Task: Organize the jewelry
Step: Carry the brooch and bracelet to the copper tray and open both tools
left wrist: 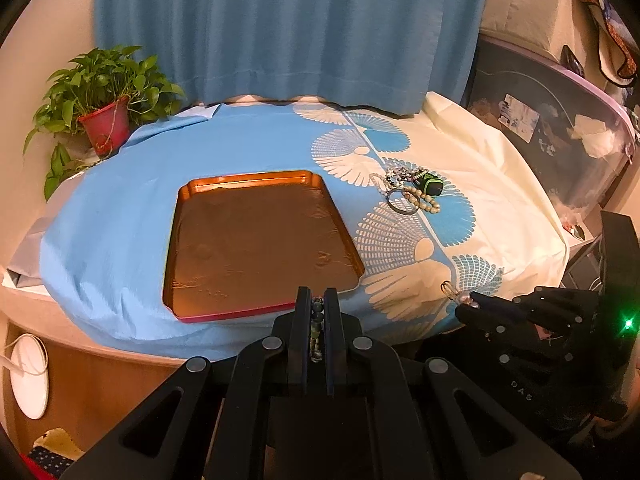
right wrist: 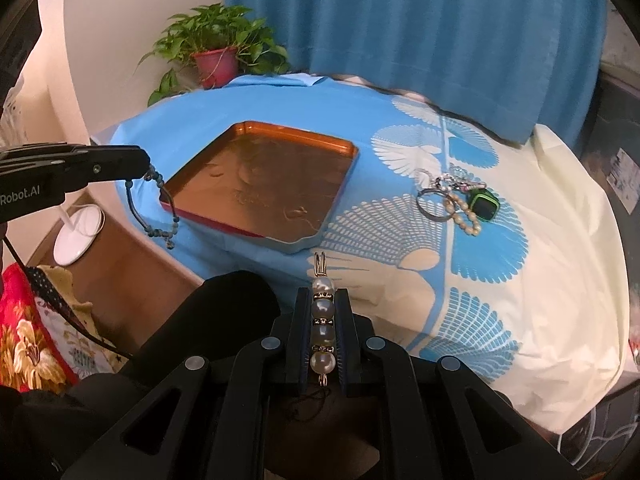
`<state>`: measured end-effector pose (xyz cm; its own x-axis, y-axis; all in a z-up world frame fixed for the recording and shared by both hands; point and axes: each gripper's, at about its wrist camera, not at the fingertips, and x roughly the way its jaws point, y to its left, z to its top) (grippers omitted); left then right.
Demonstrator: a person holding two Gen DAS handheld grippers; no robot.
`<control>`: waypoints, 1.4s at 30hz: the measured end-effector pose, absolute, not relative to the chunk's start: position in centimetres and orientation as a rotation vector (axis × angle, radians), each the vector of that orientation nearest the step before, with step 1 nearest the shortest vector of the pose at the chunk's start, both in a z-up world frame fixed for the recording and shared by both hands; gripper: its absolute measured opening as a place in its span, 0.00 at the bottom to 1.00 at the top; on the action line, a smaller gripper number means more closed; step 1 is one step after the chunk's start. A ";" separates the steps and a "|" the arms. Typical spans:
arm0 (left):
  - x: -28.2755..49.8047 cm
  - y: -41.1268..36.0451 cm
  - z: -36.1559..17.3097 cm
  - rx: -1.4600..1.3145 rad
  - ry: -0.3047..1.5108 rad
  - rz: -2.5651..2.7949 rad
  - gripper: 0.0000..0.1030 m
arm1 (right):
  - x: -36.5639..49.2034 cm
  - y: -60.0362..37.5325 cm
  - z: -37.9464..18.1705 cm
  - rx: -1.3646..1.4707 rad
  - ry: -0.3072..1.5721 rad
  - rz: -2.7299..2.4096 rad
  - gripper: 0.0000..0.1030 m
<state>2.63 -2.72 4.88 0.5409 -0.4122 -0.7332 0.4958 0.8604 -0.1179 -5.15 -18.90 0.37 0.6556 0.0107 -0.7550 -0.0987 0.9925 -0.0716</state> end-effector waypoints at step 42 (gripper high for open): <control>21.1 -3.2 -1.0 0.088 0.936 -0.453 0.03 | 15.4 -16.4 -3.7 -0.008 0.876 0.120 0.11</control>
